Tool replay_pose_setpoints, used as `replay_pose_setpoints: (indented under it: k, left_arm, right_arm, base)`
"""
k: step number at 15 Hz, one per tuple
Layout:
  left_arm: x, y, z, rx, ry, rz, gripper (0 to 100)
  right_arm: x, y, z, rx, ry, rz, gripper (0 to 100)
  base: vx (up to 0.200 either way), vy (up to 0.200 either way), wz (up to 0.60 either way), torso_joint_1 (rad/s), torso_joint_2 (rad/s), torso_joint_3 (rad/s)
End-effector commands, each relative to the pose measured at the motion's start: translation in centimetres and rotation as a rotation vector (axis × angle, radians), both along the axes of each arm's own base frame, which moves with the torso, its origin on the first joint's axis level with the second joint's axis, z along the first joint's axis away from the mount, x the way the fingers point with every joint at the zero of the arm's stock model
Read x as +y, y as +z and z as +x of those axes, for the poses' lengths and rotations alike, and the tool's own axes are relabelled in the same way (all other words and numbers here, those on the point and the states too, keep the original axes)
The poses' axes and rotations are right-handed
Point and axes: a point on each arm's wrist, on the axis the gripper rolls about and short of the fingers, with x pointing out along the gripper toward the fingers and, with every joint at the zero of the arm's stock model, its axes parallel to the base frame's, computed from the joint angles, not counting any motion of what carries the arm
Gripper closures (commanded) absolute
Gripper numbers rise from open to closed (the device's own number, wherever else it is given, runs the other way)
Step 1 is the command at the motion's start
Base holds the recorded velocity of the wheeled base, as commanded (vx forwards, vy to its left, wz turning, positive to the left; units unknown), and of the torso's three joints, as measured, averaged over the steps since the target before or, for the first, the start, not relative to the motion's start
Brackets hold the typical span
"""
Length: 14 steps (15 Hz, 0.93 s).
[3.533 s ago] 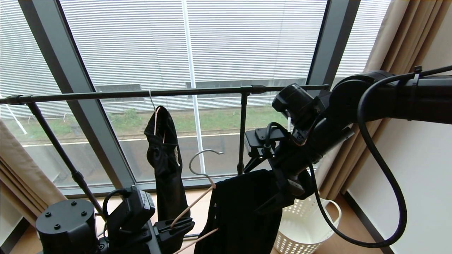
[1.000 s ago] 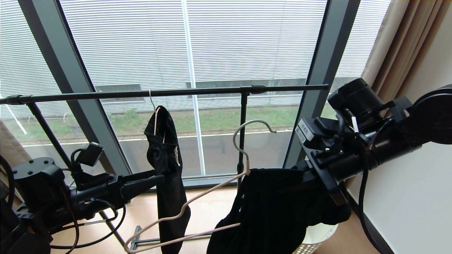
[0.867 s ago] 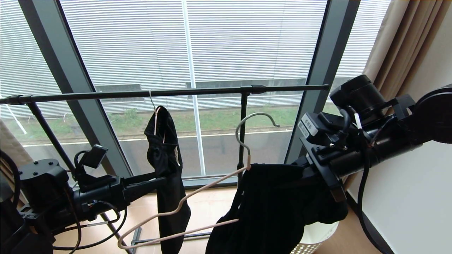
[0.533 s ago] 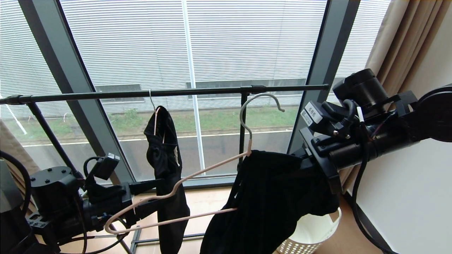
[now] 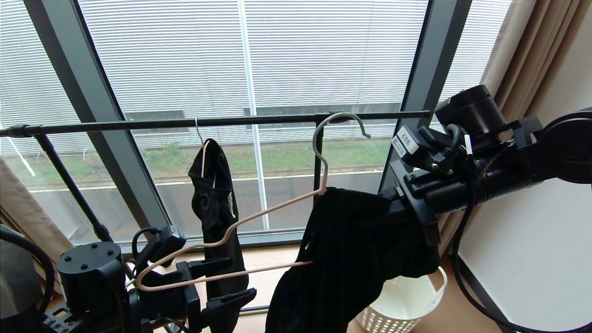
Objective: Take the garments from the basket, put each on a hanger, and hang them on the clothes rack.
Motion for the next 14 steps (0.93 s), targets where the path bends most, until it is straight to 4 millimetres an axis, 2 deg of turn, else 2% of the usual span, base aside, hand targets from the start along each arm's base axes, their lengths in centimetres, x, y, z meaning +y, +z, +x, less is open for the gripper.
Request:
replay_pose_setpoints:
  k: [1,10,14]
  left_arm:
    - [-0.6,-0.1,-0.6,0.011,-0.035,0.001,0]
    - [-1.7,-0.1,-0.9,0.065,-0.072,-0.03,0]
    - [-1.3,-0.4,0.0,0.109,-0.029,-0.054,0]
  right_arm:
    - [0.2,-0.3,0.4,0.001,0.005,0.007,100]
    - [0.6,-0.7,0.6,0.028,0.05,0.046,100]
    - [-0.1,-0.2,0.6,0.02,0.038,0.063,100]
  base:
    - [0.0,0.0,0.0,0.0,0.0,0.0]
    - [0.0,0.0,0.0,0.0,0.0,0.0]
    - [0.0,0.0,0.0,0.0,0.0,0.0]
